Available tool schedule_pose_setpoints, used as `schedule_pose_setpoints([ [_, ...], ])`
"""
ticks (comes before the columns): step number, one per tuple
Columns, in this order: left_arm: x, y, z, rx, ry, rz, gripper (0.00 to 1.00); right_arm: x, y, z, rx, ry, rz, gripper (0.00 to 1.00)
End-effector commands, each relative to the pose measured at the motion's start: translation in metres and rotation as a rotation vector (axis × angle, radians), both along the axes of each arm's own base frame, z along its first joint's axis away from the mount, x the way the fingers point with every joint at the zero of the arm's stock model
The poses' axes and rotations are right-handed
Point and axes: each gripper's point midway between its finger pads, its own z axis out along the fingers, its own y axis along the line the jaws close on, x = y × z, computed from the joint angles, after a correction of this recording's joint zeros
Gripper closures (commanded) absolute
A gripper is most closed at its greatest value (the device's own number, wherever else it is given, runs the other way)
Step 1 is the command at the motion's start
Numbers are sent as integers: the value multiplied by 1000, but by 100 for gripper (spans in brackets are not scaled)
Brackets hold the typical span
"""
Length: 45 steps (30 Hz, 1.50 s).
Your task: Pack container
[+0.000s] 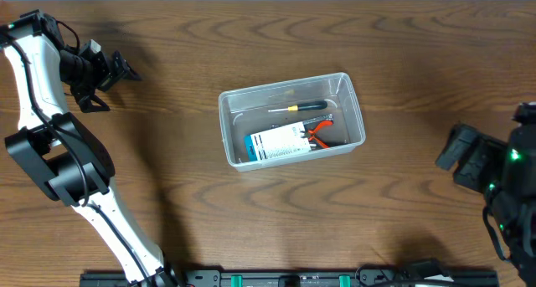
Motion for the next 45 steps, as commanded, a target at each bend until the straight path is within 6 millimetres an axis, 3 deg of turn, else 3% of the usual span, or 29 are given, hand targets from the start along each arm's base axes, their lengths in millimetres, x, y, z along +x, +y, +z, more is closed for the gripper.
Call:
schedule_pose_setpoints([
  [1, 2, 4, 15, 23, -38, 2, 2, 1, 3, -7, 20, 23, 1, 1],
  [5, 2, 4, 15, 23, -38, 2, 2, 1, 11, -9, 50, 30, 32, 1],
  [15, 2, 4, 15, 23, -38, 2, 2, 4, 4, -4, 26, 5, 5, 1],
  [22, 2, 4, 15, 23, -38, 2, 2, 6, -3, 16, -10, -95, -12, 1],
  [28, 2, 4, 15, 23, -38, 2, 2, -4, -11, 45, -107, -215, 46, 1],
  [35, 2, 4, 15, 23, -38, 2, 2, -1, -5, 78, -274, -370, 209, 1],
  [45, 2, 4, 15, 23, -38, 2, 2, 5, 3, 46, -265, -499, 261, 1],
])
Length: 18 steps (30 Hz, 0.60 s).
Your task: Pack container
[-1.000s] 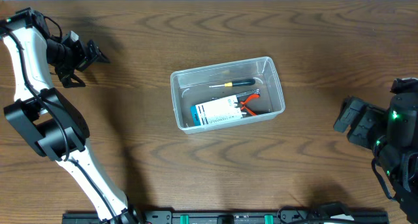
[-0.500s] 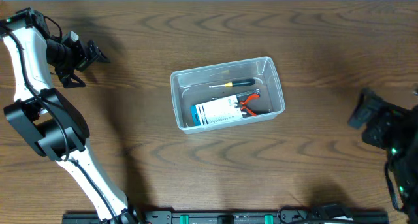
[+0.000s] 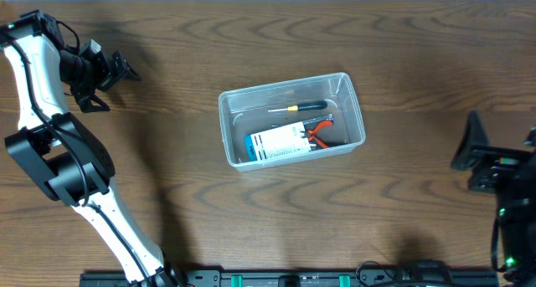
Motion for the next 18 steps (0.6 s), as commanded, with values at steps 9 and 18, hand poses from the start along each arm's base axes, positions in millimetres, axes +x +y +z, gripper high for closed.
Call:
schedule_pose_setpoints([
  [9, 2, 4, 15, 23, -38, 2, 2, 1, 11, -41, -16, -134, 73, 1],
  [18, 2, 4, 15, 23, -38, 2, 2, 10, 12, -83, 0, -165, 98, 1],
])
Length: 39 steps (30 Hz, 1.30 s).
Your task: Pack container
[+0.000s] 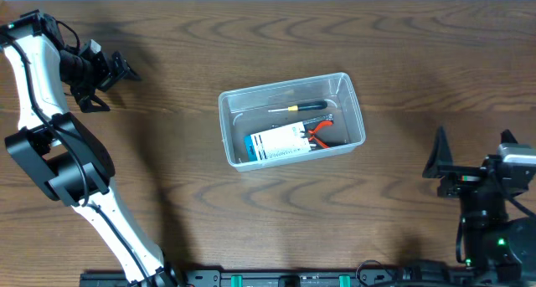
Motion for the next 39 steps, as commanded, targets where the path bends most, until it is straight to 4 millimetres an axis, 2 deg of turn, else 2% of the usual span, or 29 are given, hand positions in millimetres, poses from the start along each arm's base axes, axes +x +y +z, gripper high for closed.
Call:
schedule_pose_setpoints([
  [1, 2, 4, 15, 23, -38, 2, 2, 0, 1, -13, 1, -13, 16, 1],
  [18, 2, 4, 15, 23, -38, 2, 2, 0, 2, -81, -2, -39, 18, 1],
  [25, 2, 4, 15, 23, -38, 2, 2, -3, 6, -98, -4, -55, 34, 1],
  [39, 2, 4, 15, 23, -38, 2, 2, 6, 24, -134, 2, 22, 114, 1],
])
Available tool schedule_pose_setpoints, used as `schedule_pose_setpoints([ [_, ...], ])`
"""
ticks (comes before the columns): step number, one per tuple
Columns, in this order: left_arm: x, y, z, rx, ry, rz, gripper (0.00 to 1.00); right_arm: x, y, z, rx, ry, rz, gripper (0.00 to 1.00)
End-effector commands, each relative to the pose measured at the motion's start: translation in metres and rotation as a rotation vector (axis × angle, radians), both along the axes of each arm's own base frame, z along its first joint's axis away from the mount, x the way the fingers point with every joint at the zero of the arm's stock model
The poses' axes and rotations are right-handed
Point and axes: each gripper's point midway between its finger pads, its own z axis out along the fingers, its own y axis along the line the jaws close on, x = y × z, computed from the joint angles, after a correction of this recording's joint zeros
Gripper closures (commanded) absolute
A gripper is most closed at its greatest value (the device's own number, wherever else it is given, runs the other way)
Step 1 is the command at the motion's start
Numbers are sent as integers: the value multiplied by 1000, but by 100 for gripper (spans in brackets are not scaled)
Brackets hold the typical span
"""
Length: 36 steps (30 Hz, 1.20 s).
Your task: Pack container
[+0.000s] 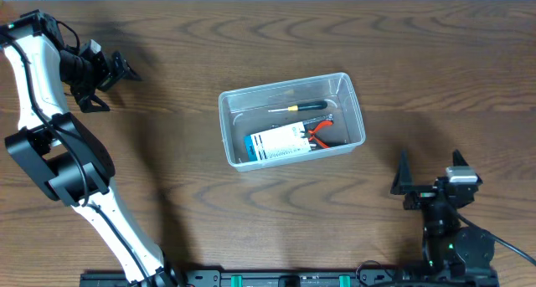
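A clear plastic container [356, 111] sits mid-table. It holds a screwdriver [300, 107] with a yellow and black handle, orange-handled pliers [318, 133] and a white and blue box [279, 144]. My left gripper [115, 86] is open and empty at the far left, well away from the container. My right gripper [402, 183] is low at the front right, below and to the right of the container. From above only one pointed finger shows clearly, with nothing seen in it.
The brown wooden table [184, 195] spreads around the container. The left arm's white links [50, 145] run down the left side. A black rail [285, 279] lines the front edge, close to the right arm's base [456, 249].
The right arm has drawn in toward the front edge, and its gripper has shifted left, closer to the container's near right corner. The left arm and the container's contents have not moved.
At first the right gripper lay at the table's right edge, level with the container's front. It then stood turned at that edge, then sat further left and nearer the front, and now further left still. The left arm and the container stayed still throughout.
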Motion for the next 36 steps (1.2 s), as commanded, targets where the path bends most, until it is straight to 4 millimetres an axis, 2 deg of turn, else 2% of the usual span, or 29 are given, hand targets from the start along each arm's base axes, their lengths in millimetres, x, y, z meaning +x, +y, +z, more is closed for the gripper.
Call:
schedule_pose_setpoints([
  [1, 2, 4, 15, 23, -38, 2, 2, 2, 5, -13, 0, 19, 25, 1],
  [8, 2, 4, 15, 23, -38, 2, 2, 9, 6, -55, 0, 93, 26, 1],
  [36, 2, 4, 15, 23, -38, 2, 2, 10, 5, -57, -5, 88, 20, 1],
])
